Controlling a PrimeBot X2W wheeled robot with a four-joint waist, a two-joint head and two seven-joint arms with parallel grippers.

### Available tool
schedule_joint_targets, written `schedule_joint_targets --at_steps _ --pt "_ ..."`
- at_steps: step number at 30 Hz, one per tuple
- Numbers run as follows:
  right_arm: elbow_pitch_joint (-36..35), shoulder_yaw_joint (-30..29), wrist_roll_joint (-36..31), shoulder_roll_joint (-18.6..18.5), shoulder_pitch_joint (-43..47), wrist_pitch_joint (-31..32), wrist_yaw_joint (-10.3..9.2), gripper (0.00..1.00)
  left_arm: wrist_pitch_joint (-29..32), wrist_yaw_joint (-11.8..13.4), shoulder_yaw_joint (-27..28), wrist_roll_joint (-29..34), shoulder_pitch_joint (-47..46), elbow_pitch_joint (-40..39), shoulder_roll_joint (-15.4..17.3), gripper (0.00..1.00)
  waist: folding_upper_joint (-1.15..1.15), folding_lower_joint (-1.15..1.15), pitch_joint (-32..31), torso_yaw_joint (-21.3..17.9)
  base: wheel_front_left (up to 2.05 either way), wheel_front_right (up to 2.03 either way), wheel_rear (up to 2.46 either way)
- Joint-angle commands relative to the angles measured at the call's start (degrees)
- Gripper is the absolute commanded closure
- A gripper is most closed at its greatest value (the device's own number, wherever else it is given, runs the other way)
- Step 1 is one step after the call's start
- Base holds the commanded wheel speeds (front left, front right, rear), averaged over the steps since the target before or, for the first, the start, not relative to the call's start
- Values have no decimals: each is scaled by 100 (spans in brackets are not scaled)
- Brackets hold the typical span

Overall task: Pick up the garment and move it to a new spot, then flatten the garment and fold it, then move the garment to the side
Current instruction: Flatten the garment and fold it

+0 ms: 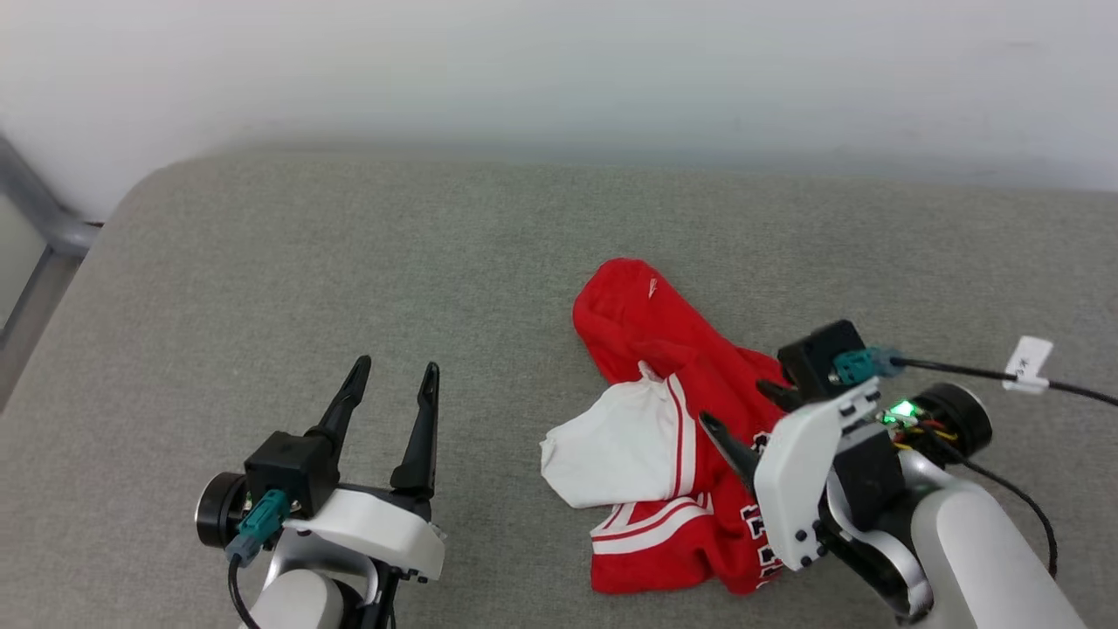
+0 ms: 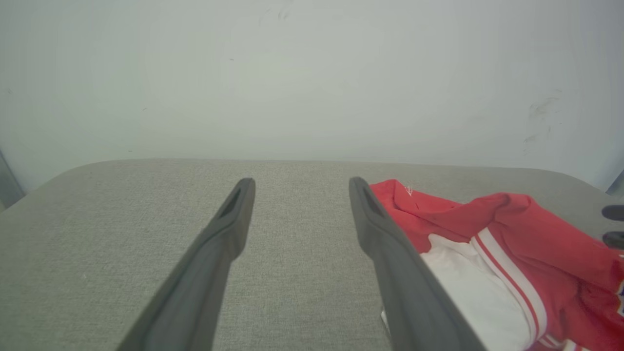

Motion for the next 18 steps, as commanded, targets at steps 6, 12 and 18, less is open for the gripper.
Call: schedule_joint_targets --at_steps 6,12,18 --pt "718 610 108 -304 -1047 494 -4 0 -14 -153 -66 118 -272 22 -155 0 0 0 390 405 0 0 0" --pt "1377 697 278 -273 -1422 410 -4 100 -14 -233 -32 166 -308 86 -248 0 0 0 490 454 0 0 0" --pt "1486 269 288 -284 -1522 -65 -4 100 -14 -294 44 210 -251 149 -289 0 0 0 459 357 0 0 0"
